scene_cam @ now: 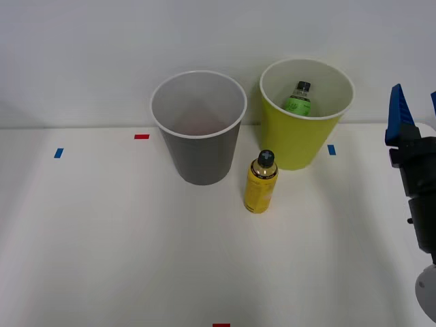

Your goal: Put cans in the gray bin, plastic bottles in the light green bin

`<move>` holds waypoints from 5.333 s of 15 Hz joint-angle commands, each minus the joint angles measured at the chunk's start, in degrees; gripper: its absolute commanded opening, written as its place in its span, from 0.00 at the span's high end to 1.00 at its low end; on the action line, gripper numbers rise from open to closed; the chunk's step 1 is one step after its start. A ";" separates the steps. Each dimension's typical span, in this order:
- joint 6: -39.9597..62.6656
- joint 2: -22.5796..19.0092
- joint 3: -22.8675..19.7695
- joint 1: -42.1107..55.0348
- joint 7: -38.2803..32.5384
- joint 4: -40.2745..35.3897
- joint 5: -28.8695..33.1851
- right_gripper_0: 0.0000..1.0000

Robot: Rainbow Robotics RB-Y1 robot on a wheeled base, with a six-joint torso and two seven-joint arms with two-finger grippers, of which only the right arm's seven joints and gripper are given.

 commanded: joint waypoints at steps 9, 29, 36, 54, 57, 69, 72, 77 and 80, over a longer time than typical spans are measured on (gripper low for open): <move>-5.78 -1.00 3.35 19.63 1.00 0.04 17.41 0.34; -9.82 6.38 3.70 31.58 -19.57 7.86 51.16 0.34; -22.48 12.62 1.85 31.14 -38.29 17.44 64.87 0.33; -30.39 19.30 -2.72 31.41 -49.45 24.38 73.57 0.34; -38.82 19.65 -5.26 27.63 -52.08 32.73 72.34 0.34; -46.47 18.95 -7.20 24.64 -36.18 40.64 67.15 0.34; -46.47 19.03 -7.46 24.64 -35.56 40.64 66.89 0.34; -47.09 18.33 -5.97 25.52 -35.39 40.73 63.81 0.34; -47.35 17.98 -4.65 26.05 -34.51 40.64 61.88 0.33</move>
